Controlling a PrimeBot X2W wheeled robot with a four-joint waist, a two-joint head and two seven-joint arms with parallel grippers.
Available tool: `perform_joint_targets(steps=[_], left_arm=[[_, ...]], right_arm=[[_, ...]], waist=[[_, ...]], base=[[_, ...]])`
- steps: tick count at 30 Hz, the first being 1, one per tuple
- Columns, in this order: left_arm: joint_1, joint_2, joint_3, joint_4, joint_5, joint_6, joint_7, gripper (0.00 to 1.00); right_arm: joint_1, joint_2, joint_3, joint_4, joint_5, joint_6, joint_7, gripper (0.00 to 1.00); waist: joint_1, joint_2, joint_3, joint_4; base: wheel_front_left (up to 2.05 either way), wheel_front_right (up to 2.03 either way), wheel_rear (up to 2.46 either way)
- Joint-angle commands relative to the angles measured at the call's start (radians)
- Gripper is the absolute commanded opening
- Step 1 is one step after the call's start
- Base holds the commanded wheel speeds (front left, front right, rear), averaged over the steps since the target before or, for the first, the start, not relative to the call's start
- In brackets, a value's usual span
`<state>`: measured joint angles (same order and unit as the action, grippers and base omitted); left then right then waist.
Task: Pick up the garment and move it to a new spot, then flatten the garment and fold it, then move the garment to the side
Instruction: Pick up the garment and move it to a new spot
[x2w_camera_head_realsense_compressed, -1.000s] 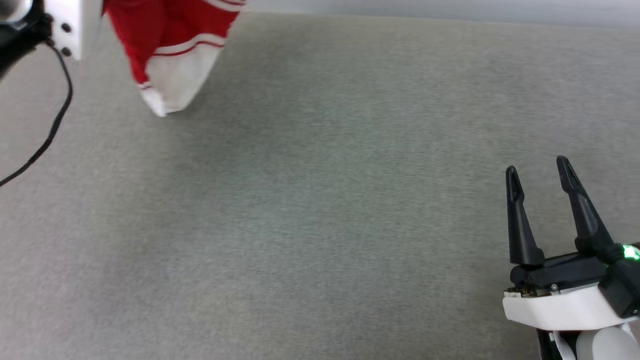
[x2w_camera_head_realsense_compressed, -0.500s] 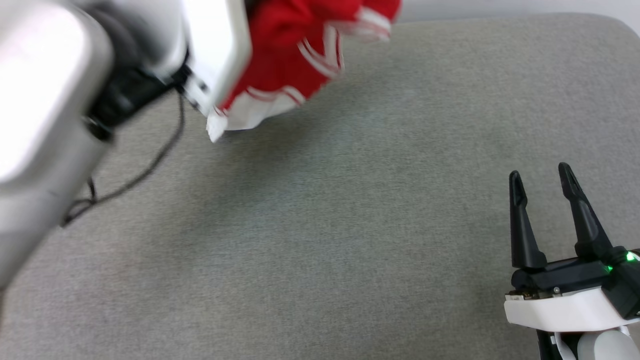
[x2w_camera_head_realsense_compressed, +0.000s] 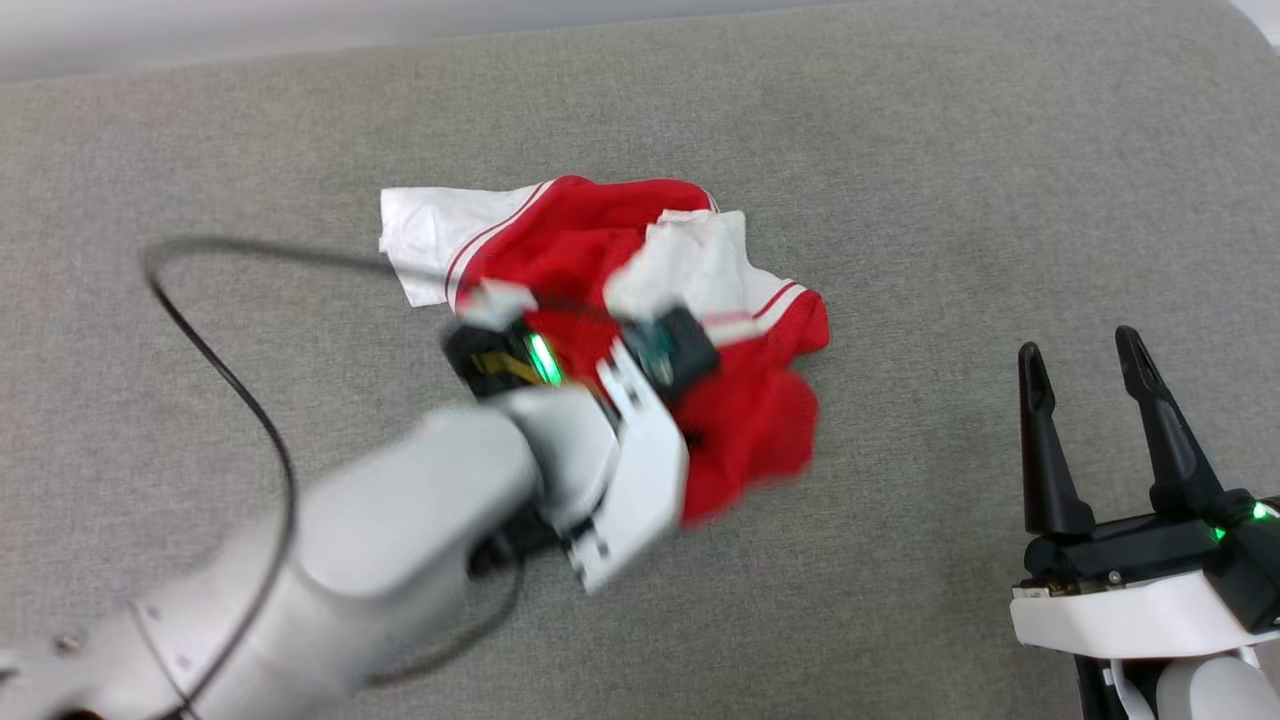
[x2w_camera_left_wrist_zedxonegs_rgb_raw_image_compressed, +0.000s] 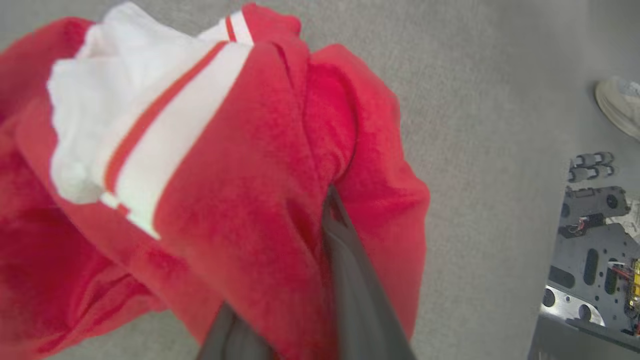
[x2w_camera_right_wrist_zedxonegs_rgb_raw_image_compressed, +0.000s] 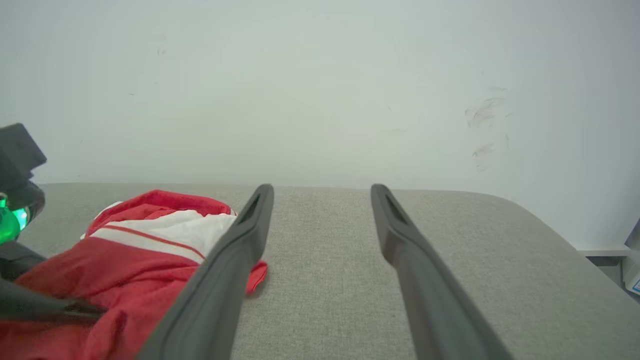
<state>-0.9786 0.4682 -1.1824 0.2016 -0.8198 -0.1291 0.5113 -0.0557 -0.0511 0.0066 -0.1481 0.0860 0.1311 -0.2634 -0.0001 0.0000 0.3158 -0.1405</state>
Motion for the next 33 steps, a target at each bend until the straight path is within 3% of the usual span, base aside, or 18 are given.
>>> perform_joint_targets(steps=[1,12,13,14,18,24,28,33], left_arm=[[0.017,-0.006,-0.014,0.006,0.001,0.0,-0.009,0.0],[0.19,-0.116,-0.108,0.137,0.015,-0.001,-0.07,0.0],[0.187,-0.125,-0.105,0.15,0.02,-0.001,-0.099,0.33],[0.181,-0.133,-0.093,0.161,0.026,0.001,-0.133,1.0],[0.153,-0.147,-0.046,0.174,0.067,0.031,-0.269,1.0],[0.166,-0.13,0.008,0.133,0.116,0.118,-0.422,1.0],[0.191,-0.094,0.059,0.085,0.139,0.203,-0.512,1.0],[0.248,-0.043,0.137,0.042,0.18,0.346,-0.671,1.0]], right_arm=[[-0.007,0.002,-0.003,0.004,-0.002,-0.001,-0.002,1.0],[0.006,0.002,-0.002,0.024,-0.015,-0.001,-0.002,1.0],[0.009,0.002,-0.005,0.026,-0.016,-0.001,-0.002,1.0],[0.014,0.002,-0.007,0.029,-0.017,-0.001,-0.002,1.0],[0.035,0.002,-0.016,0.038,-0.029,-0.001,-0.002,1.0],[0.073,0.002,-0.023,0.046,-0.044,-0.001,-0.002,1.0],[0.094,0.002,-0.019,0.046,-0.047,-0.001,-0.002,1.0],[0.112,0.002,-0.019,0.043,-0.052,-0.001,-0.002,1.0]], waist=[[0.0001,0.0,0.002,0.002],[0.0001,0.0,-0.011,0.015],[0.0001,0.0,-0.017,0.018],[0.0001,0.0,-0.026,0.022],[0.0001,0.0,-0.07,0.041],[0.0001,0.0,-0.139,0.081],[0.0001,0.0,-0.17,0.101],[0.0001,0.0,-0.192,0.118]], base=[[0.0,0.0,0.0],[0.0,0.0,0.0],[0.0,0.0,0.0],[0.0,0.0,0.0],[0.0,0.0,0.0],[0.0,0.0,0.0],[0.0,0.0,0.0],[0.0,0.0,0.0]])
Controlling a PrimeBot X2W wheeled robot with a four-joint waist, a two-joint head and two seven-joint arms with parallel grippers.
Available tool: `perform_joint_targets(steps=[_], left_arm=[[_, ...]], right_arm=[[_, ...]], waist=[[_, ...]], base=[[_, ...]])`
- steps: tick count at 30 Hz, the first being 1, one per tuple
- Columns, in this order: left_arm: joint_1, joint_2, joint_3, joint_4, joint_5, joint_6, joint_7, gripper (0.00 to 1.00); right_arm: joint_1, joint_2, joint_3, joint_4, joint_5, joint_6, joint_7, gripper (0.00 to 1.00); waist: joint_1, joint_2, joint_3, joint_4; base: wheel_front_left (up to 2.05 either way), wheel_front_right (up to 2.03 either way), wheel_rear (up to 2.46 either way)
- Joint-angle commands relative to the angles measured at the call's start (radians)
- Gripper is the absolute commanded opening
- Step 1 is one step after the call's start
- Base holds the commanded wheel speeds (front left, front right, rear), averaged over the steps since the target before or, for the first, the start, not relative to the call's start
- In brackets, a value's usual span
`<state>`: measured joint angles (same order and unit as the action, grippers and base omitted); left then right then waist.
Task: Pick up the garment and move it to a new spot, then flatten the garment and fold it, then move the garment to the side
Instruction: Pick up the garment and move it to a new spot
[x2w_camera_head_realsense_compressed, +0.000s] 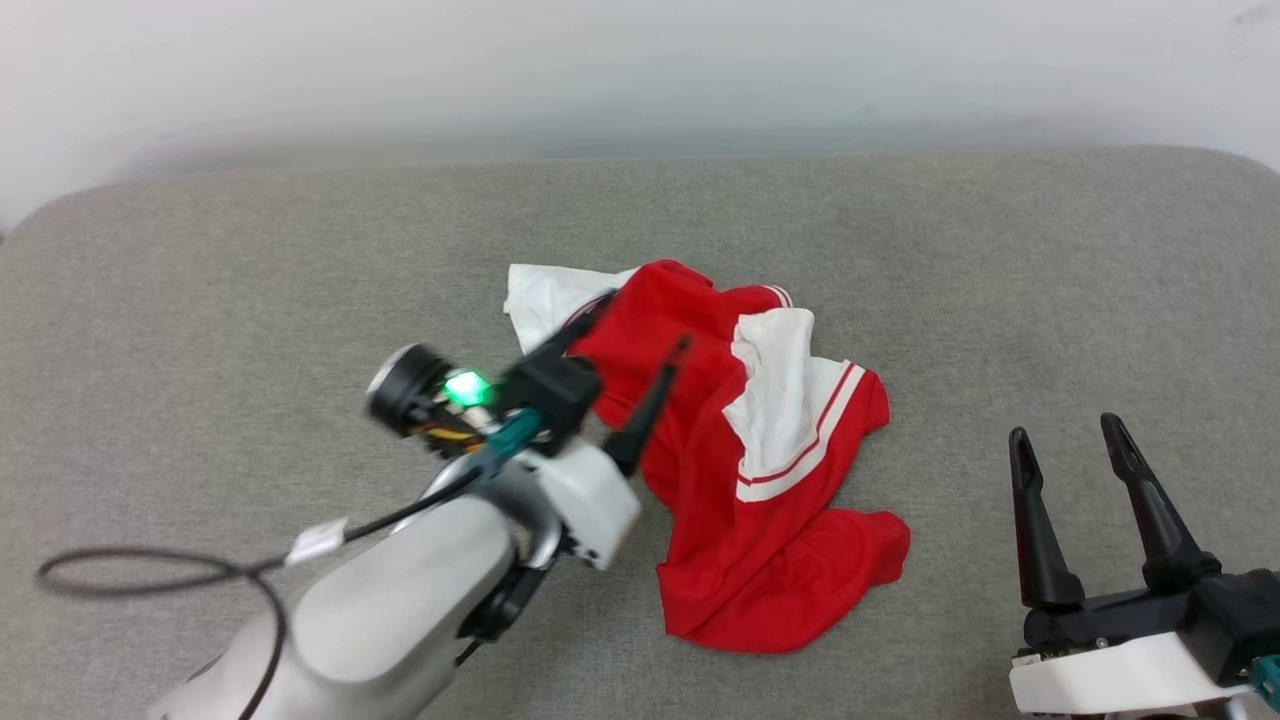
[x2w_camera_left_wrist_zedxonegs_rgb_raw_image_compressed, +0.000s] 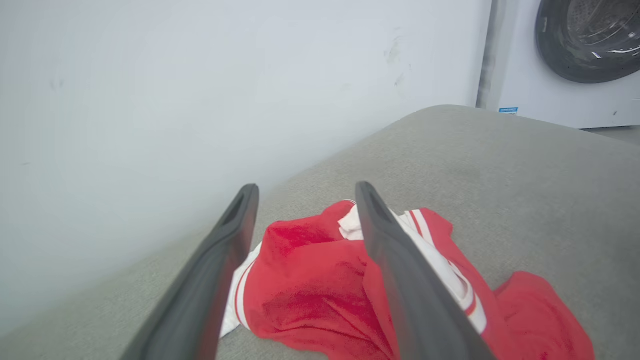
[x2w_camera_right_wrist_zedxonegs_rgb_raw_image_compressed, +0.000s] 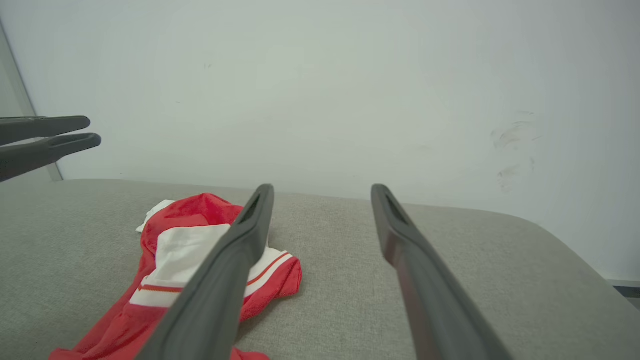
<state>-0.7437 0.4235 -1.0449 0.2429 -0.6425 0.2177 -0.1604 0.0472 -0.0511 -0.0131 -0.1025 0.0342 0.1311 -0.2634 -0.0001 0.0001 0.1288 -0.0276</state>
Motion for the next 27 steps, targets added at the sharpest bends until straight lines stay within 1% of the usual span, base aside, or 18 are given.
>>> perform_joint_targets(steps=[1,4,8,10,13,15,18,21,27], left_arm=[[0.03,0.012,0.013,-0.001,0.008,0.027,-0.024,1.0],[0.084,0.031,0.065,-0.015,0.016,0.109,-0.077,1.0],[0.176,0.054,0.16,-0.048,0.026,0.206,-0.103,1.0],[0.219,0.056,0.222,-0.087,0.052,0.243,-0.106,1.0],[0.308,0.05,0.304,-0.135,0.11,0.28,-0.105,1.0],[0.359,0.042,0.358,-0.156,0.148,0.287,-0.106,1.0],[0.442,0.019,0.428,-0.178,0.195,0.283,-0.106,1.0],[0.508,-0.011,0.499,-0.192,0.233,0.264,-0.105,1.0],[0.63,-0.082,0.631,-0.227,0.308,0.21,-0.105,1.0]], right_arm=[[0.013,0.002,0.0,-0.002,-0.003,-0.001,-0.002,1.0],[0.02,0.002,-0.003,0.0,-0.005,-0.001,-0.002,1.0],[0.025,0.002,-0.011,0.003,-0.005,-0.001,-0.002,1.0],[0.03,0.002,-0.018,0.005,-0.003,-0.001,-0.002,1.0],[0.031,0.002,-0.026,0.008,0.001,-0.001,-0.002,1.0],[0.032,0.002,-0.031,0.014,0.005,-0.001,-0.002,1.0],[0.034,0.002,-0.037,0.021,0.012,-0.001,-0.002,1.0],[0.04,0.002,-0.042,0.028,0.019,-0.001,-0.002,1.0],[0.05,0.002,-0.049,0.041,0.034,-0.001,-0.002,1.0]], waist=[[0.0001,-0.0001,-0.008,0.007],[0.0001,-0.0001,-0.015,0.012],[0.0001,-0.0001,-0.023,0.016],[0.0001,-0.0001,-0.025,0.018],[0.0001,-0.0001,-0.026,0.022],[0.0001,-0.0001,-0.028,0.024],[0.0001,-0.0001,-0.034,0.024],[0.0001,-0.0001,-0.04,0.024],[0.0001,-0.0001,-0.055,0.023]], base=[[0.0,0.0,0.0],[0.0,0.0,0.0],[0.0,0.0,0.0],[0.0,0.0,0.0],[0.0,0.0,0.0],[0.0,0.0,0.0],[0.0,0.0,0.0],[0.0,0.0,0.0],[0.0,0.0,0.0]])
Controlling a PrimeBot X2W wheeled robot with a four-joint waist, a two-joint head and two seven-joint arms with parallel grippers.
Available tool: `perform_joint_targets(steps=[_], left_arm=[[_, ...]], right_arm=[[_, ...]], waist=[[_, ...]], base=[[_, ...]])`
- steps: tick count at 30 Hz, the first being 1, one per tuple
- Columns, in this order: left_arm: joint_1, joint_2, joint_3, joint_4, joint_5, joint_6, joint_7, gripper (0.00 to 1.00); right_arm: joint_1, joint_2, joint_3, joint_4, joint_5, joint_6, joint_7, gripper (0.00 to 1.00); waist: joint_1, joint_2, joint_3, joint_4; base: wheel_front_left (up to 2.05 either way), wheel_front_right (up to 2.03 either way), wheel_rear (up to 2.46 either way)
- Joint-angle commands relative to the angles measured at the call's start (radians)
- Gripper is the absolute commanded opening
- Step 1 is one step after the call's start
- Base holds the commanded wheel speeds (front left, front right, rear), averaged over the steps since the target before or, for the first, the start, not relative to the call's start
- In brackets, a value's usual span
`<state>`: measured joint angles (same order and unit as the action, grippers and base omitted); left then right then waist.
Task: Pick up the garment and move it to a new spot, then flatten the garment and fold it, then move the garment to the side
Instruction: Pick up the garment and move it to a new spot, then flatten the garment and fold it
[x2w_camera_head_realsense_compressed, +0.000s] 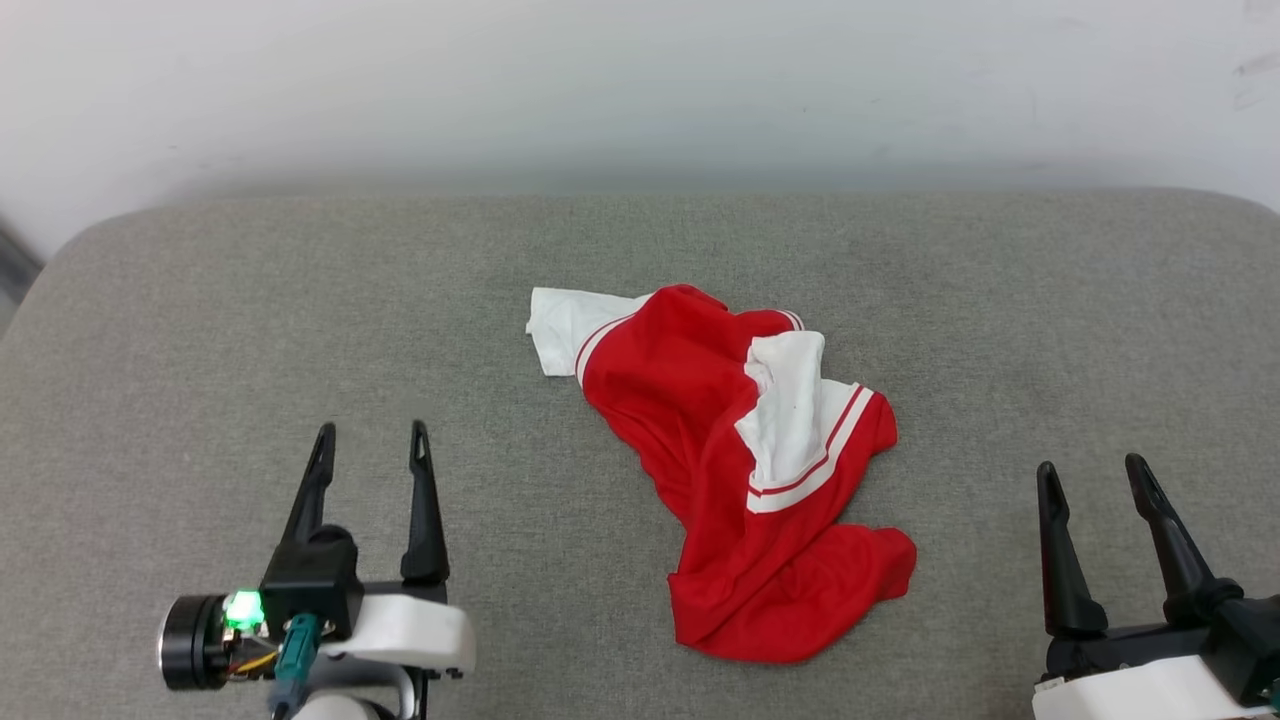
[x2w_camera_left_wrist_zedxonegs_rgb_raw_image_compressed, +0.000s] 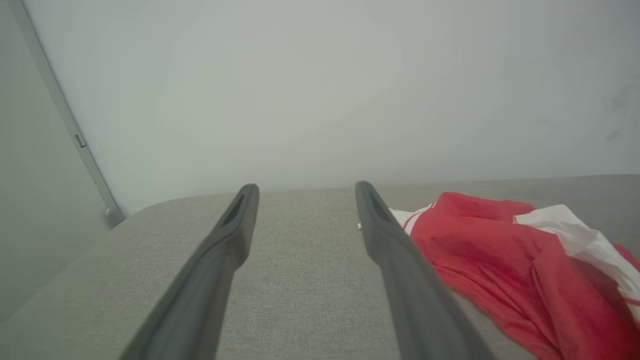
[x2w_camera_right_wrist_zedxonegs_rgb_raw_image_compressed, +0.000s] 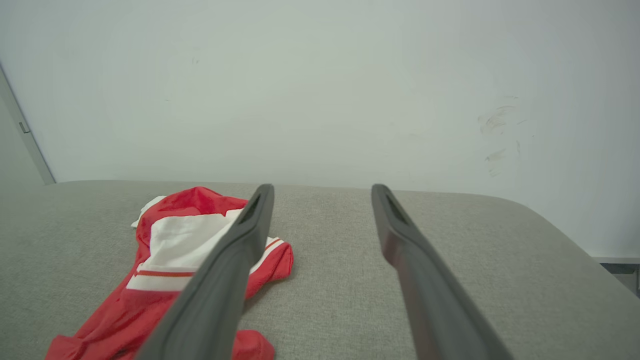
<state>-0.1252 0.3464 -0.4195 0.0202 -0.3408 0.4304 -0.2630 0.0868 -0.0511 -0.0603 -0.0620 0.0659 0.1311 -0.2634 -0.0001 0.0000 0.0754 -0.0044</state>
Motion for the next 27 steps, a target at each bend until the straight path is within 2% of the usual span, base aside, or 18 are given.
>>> perform_joint_targets(steps=[1,13,27], left_arm=[[0.029,-0.015,0.026,-0.008,0.019,-0.016,-0.003,1.0],[0.165,-0.129,0.171,0.023,0.133,-0.167,-0.003,1.0],[0.197,-0.209,0.267,0.053,0.213,-0.263,-0.003,1.0]], right_arm=[[0.014,0.002,-0.003,0.003,0.005,-0.001,-0.002,1.0],[0.064,0.002,-0.01,0.023,0.027,-0.001,-0.002,1.0],[0.06,0.002,0.002,0.018,0.037,-0.001,-0.002,1.0]], waist=[[0.0001,0.0,-0.005,-0.001],[0.0001,0.0,-0.054,0.006],[0.0001,0.0,-0.062,0.011]], base=[[0.0,0.0,0.0],[0.0,0.0,0.0],[0.0,0.0,0.0]])
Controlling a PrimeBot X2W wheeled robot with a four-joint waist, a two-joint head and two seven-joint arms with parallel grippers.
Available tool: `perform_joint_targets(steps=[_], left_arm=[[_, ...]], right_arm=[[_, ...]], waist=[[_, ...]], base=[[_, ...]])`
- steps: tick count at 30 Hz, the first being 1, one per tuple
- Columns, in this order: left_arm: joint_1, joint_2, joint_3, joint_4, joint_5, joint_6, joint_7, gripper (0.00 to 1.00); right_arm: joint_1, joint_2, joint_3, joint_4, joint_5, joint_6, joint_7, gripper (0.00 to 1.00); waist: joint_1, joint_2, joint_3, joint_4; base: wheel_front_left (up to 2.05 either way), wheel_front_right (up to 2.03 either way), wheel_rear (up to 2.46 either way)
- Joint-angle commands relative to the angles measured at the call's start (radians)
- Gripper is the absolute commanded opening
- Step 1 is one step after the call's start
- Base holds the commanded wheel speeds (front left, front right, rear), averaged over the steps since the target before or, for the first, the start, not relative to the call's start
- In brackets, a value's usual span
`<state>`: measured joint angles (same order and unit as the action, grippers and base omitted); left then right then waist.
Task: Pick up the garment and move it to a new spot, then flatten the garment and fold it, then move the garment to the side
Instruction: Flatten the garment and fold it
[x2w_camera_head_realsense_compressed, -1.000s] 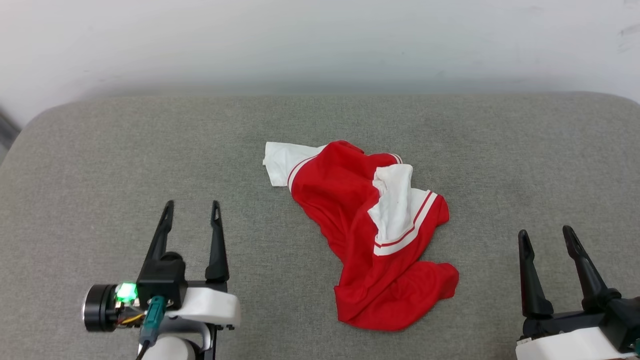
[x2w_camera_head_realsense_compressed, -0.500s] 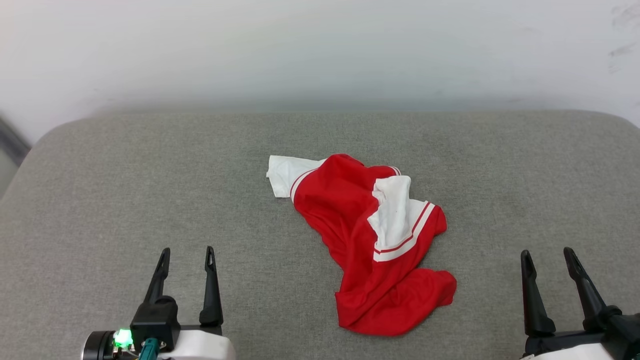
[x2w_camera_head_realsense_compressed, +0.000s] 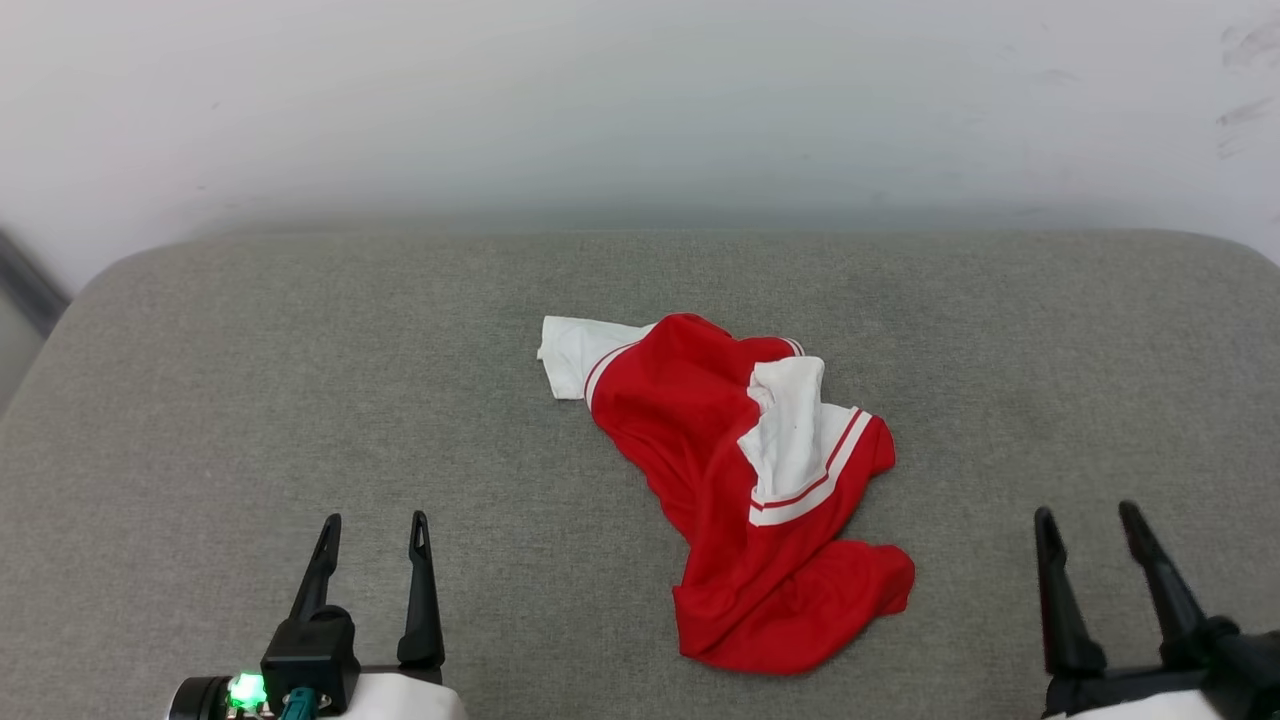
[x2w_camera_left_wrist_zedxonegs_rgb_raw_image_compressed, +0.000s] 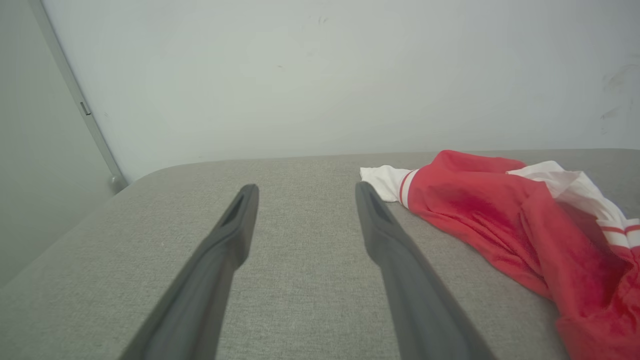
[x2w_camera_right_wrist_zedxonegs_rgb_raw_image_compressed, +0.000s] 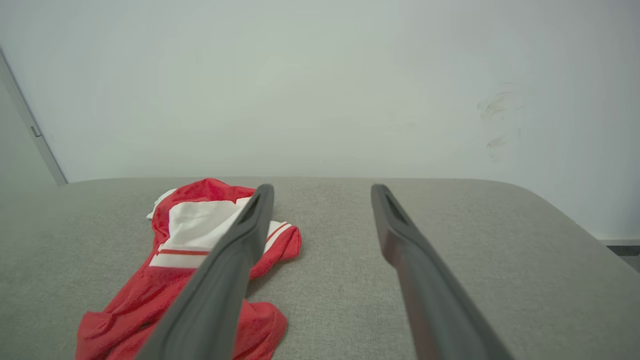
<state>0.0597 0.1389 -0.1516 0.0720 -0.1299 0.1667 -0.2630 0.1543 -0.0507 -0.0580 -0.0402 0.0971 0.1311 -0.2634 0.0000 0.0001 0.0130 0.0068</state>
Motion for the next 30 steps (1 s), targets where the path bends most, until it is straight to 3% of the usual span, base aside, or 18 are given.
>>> perform_joint_targets(steps=[1,8,14,20,25,30], left_arm=[[0.012,-0.007,0.004,0.003,0.006,-0.005,-0.003,1.0],[-0.014,-0.03,0.035,0.004,0.031,-0.034,-0.003,1.0],[-0.048,-0.046,0.049,0.003,0.049,-0.054,-0.003,1.0],[-0.069,-0.063,0.057,0.007,0.056,-0.069,-0.003,1.0],[-0.086,-0.072,0.065,0.006,0.059,-0.077,-0.003,1.0],[-0.107,-0.078,0.066,0.0,0.063,-0.083,-0.003,1.0]], right_arm=[[-0.019,0.001,-0.005,-0.009,0.01,-0.001,-0.002,1.0],[-0.2,0.001,-0.029,-0.079,-0.008,-0.001,-0.002,1.0],[-0.469,-0.005,0.02,-0.113,-0.119,-0.001,-0.002,1.0],[-0.703,-0.157,0.175,0.056,-0.124,-0.001,0.018,1.0],[-0.873,-0.311,0.409,0.185,0.023,-0.001,0.269,1.0],[-1.023,-0.477,0.691,0.221,0.285,-0.001,0.608,1.0]], waist=[[0.0,-0.0001,0.001,0.0],[0.0,-0.0001,0.03,0.001],[0.0,-0.0001,0.077,0.013],[0.0,-0.0001,0.113,0.037],[0.0,-0.0001,0.141,0.051],[0.0,-0.0001,0.176,0.067]], base=[[0.0,0.0,0.0],[0.0,0.0,0.0],[0.0,0.0,0.0],[0.0,0.0,0.0],[0.0,0.0,0.0],[0.0,0.0,0.0]])
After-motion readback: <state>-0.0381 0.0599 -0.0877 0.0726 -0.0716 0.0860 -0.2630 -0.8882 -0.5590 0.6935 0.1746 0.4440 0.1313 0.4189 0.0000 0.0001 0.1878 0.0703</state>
